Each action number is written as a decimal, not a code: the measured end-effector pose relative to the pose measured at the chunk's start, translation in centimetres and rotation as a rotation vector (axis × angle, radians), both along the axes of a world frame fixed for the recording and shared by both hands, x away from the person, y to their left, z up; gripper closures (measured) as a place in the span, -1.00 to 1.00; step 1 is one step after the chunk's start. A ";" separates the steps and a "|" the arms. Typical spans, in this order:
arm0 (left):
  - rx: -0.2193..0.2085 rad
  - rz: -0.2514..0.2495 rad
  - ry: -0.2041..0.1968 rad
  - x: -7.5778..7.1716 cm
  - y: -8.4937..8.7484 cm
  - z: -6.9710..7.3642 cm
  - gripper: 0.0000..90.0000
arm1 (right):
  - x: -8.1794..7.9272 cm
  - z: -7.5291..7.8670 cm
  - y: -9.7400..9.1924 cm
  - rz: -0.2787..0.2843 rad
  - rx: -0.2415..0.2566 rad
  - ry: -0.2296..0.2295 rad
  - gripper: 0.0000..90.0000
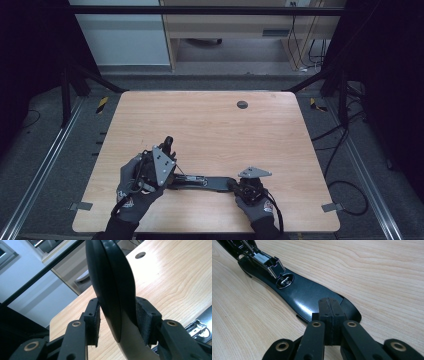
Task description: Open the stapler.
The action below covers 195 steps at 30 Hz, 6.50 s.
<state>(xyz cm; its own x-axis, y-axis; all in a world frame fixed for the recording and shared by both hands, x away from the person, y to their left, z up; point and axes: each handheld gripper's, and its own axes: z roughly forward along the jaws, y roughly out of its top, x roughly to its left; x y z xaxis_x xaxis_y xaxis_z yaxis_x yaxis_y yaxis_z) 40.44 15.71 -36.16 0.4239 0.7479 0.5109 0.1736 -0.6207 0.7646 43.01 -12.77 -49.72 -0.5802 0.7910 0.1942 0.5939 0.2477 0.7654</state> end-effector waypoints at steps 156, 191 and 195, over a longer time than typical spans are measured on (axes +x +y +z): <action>-0.283 0.127 0.150 -1.6 13.7 -4.3 -0.27 | 0.6 3.5 -6.5 -0.157 -0.006 -0.084 0.47; -0.243 0.158 0.214 -1.8 13.6 -9.5 -0.04 | 3.3 3.8 -8.7 -0.182 -0.195 -0.001 0.52; -0.253 0.170 0.222 -1.7 13.8 -9.8 -0.05 | 3.6 3.8 -8.3 -0.170 -0.205 0.015 0.53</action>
<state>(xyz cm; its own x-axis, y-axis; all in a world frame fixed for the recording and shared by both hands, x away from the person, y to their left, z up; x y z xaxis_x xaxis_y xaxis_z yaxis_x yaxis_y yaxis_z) 38.76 29.53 -45.92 0.3622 0.9081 0.2103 0.4366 -0.3646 0.8224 46.58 -21.03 -45.91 -0.4340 0.9005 0.0271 0.6512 0.2929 0.7001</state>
